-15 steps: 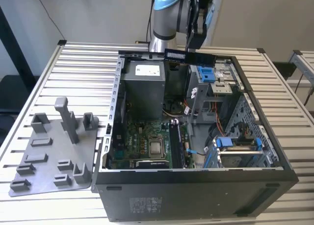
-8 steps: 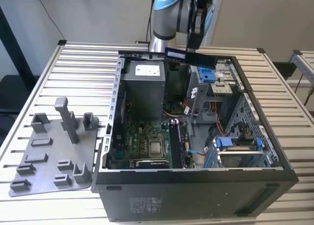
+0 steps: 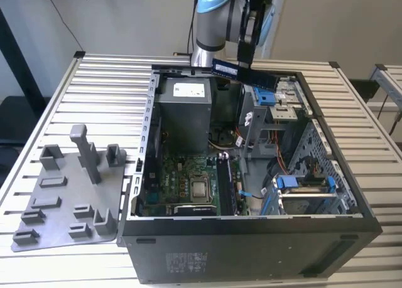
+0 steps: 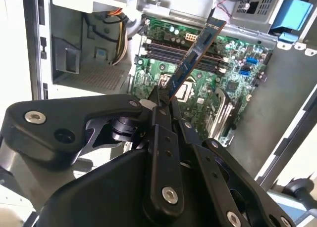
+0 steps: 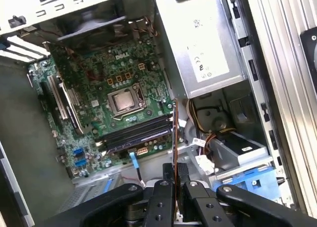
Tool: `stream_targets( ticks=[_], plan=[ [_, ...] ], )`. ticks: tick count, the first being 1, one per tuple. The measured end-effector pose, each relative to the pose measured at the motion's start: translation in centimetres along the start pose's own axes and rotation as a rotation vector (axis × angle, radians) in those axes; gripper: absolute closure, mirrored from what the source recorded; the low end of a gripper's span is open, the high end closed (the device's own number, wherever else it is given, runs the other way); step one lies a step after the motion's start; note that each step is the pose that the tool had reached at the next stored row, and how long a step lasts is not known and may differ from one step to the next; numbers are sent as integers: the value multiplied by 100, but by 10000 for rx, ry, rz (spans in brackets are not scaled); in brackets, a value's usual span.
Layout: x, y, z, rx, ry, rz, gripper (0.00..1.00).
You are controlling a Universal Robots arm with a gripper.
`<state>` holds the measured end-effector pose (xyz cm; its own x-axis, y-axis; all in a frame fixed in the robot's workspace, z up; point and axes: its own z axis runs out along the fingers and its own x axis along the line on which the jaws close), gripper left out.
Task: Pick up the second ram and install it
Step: 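Insert the second ram into the second slot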
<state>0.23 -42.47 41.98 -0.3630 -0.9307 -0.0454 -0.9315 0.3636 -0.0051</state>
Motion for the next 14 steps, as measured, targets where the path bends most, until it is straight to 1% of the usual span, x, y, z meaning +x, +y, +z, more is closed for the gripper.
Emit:
stream_targets(
  ticks=[14],
  plan=[
    [1,0,15,93,10,2044,86]
  ],
)
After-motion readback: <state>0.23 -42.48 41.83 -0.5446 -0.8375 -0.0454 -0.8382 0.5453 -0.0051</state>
